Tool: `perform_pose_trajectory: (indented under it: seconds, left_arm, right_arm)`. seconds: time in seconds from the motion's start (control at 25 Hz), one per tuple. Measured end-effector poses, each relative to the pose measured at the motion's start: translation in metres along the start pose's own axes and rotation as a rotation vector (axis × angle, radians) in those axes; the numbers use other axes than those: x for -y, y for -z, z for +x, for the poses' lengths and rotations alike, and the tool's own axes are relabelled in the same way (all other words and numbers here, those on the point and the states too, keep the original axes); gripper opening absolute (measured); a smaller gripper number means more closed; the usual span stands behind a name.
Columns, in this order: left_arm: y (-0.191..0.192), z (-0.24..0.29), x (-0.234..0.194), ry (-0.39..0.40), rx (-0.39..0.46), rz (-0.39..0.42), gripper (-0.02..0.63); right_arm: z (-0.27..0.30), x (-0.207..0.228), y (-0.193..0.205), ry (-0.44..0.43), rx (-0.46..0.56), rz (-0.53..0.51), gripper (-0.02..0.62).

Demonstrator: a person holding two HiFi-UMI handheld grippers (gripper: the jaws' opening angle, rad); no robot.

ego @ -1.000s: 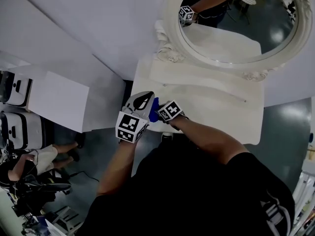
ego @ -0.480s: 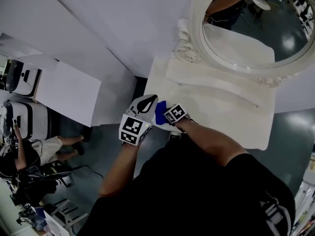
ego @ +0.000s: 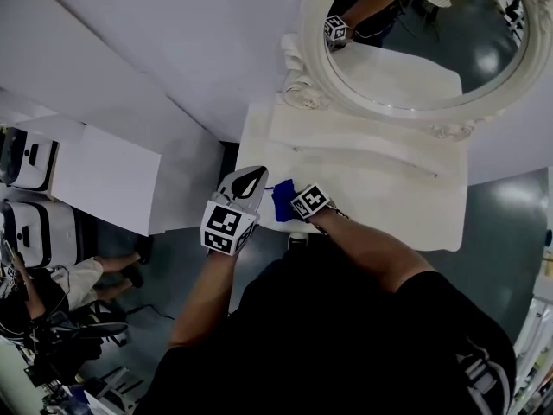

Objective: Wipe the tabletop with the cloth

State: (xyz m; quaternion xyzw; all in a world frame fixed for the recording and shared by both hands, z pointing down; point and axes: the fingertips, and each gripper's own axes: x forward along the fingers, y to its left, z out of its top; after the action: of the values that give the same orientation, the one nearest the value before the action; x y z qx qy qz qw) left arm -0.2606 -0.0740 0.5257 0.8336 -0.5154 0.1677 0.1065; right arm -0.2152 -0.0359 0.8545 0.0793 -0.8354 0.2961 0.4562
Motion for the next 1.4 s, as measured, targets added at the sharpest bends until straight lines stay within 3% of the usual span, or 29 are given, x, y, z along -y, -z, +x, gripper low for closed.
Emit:
perform_pose_trajectory:
  seconds: [0.72, 1.4]
  left_arm:
    - [-0.040, 0.095, 0.103, 0.204, 0.020, 0.080, 0.011]
    - [-0.065, 0.155, 0.201, 0.318, 0.019, 0.125, 0.011]
  right_arm:
    - [-0.131, 0.129, 0.136, 0.197, 0.059, 0.249, 0.058]
    - [-0.270, 0.230, 0.301, 0.412, 0.100, 0.463, 0.058]
